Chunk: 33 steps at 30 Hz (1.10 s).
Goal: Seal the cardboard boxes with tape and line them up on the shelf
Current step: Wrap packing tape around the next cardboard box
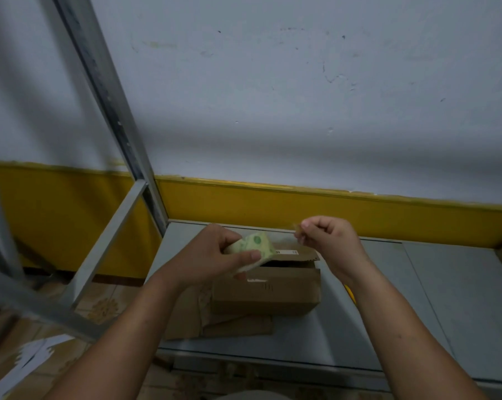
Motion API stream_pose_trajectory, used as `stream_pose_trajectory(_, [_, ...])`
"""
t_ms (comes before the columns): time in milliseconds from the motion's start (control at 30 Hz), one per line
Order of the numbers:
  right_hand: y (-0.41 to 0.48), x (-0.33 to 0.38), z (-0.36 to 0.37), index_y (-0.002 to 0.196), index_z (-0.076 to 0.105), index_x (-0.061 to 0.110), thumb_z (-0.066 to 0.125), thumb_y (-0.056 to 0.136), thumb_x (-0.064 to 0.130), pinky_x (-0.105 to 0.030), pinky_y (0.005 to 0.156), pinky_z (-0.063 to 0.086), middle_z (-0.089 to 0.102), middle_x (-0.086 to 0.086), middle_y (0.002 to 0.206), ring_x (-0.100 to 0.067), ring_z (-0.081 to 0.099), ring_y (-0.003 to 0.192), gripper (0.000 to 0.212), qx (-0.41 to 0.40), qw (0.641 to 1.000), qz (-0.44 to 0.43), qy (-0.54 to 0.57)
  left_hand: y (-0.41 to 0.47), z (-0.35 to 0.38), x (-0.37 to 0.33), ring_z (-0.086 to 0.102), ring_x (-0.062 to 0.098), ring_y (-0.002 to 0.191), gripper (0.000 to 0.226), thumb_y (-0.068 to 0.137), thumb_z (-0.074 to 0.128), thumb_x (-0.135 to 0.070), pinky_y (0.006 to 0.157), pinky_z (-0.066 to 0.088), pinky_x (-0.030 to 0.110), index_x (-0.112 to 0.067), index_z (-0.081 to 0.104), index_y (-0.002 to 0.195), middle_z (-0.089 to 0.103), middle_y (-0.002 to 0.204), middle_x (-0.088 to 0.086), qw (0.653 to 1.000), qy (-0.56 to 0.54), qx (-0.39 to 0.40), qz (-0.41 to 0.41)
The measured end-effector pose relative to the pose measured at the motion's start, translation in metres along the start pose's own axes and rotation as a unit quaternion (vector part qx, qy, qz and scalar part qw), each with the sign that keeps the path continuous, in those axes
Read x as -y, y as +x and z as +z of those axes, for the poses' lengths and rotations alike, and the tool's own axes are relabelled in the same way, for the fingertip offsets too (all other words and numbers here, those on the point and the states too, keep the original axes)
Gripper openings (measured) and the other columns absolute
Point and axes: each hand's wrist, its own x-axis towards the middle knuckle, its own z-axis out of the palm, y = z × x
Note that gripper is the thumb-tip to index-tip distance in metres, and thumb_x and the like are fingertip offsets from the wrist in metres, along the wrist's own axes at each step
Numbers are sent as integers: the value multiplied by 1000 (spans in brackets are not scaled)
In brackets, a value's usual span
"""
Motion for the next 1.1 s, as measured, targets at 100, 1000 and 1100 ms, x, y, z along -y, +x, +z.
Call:
stream_pose_trajectory(100, [-1, 2, -3, 101, 73, -5, 61, 101, 10, -34, 82, 58, 76, -19, 91, -25, 72, 87, 19, 17, 1000, 1, 16, 2, -4, 13, 66, 16, 55, 30, 99, 72, -39, 50, 41, 25, -22, 80, 76, 73, 66, 0, 998, -25, 24, 45])
stream_pose_trajectory(1000, [9, -39, -29, 96, 72, 6, 61, 102, 11, -32, 72, 57, 67, -12, 80, -19, 66, 74, 13, -136, 987, 54, 66, 13, -50, 38, 50, 22, 41, 69, 88, 65, -74, 44, 37, 40, -11, 64, 61, 54, 48, 1, 980, 178, 38, -81])
stream_pose_trajectory(1100, [11, -49, -34, 97, 72, 5, 62, 102, 10, -31, 71, 56, 66, -11, 80, -18, 64, 75, 12, -136, 981, 100, 94, 5, -59, 56, 40, 37, 48, 75, 87, 70, -72, 49, 30, 44, -4, 54, 61, 42, 57, 23, 999, 6, 30, -36])
